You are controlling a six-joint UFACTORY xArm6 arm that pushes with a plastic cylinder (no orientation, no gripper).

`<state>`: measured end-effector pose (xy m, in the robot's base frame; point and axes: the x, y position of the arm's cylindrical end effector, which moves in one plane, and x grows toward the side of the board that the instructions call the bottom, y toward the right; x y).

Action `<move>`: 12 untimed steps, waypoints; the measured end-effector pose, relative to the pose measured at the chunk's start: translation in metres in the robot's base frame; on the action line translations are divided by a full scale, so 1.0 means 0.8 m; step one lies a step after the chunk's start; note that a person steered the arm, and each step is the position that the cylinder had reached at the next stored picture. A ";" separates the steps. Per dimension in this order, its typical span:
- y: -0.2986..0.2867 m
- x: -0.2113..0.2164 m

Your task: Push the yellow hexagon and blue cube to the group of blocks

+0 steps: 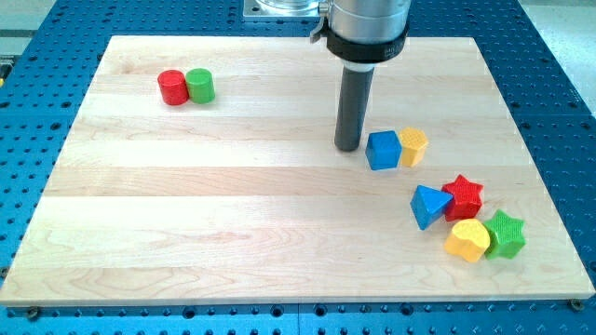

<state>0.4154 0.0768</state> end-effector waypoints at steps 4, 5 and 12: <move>0.020 0.017; 0.050 0.014; 0.140 0.093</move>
<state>0.4895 0.1886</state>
